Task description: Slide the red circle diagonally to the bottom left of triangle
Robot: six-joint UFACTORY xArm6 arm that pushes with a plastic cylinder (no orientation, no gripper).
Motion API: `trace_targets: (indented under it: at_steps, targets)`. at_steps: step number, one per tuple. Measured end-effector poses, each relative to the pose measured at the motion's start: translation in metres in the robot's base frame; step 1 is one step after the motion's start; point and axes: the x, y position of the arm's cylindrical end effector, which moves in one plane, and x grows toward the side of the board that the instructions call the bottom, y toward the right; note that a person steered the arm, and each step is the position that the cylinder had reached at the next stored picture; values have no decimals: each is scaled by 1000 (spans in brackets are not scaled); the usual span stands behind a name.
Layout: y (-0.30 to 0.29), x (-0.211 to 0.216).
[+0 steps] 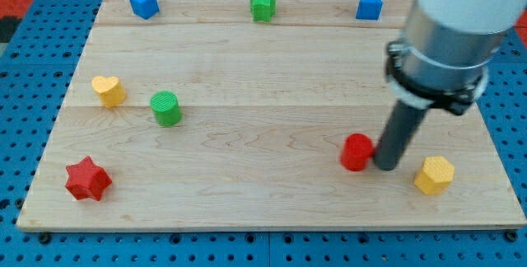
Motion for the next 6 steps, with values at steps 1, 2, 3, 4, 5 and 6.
trace_targets:
  at_steps: [1,2,3,4,5,6]
  targets:
    - [-45,-2]
    - [-38,-7]
    - [-38,-8]
    - [-39,-8]
    - [-43,-8]
    - [-40,-8]
